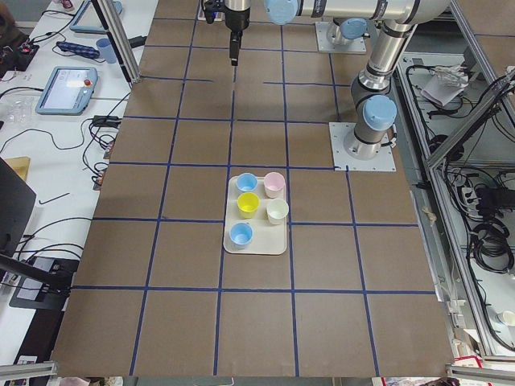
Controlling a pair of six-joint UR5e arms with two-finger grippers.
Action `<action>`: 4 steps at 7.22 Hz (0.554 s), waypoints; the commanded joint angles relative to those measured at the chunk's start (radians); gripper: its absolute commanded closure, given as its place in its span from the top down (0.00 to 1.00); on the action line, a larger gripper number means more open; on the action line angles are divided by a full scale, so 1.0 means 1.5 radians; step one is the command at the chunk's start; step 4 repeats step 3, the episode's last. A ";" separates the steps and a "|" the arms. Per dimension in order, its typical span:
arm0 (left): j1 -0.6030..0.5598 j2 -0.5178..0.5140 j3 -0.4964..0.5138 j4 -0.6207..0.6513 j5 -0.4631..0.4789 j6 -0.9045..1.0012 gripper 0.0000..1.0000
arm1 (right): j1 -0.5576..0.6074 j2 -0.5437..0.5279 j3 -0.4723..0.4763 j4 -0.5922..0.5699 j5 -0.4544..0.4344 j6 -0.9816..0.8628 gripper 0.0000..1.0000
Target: Transfer IKEA cup to right arm and place on rack
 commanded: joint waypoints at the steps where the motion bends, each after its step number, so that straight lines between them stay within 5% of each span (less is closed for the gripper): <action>1: 0.004 0.000 0.004 -0.010 -0.022 0.001 1.00 | 0.000 0.001 -0.001 0.000 0.001 -0.002 1.00; 4: 0.003 0.002 0.000 -0.010 -0.019 0.002 1.00 | 0.000 0.001 -0.001 0.001 0.001 -0.002 1.00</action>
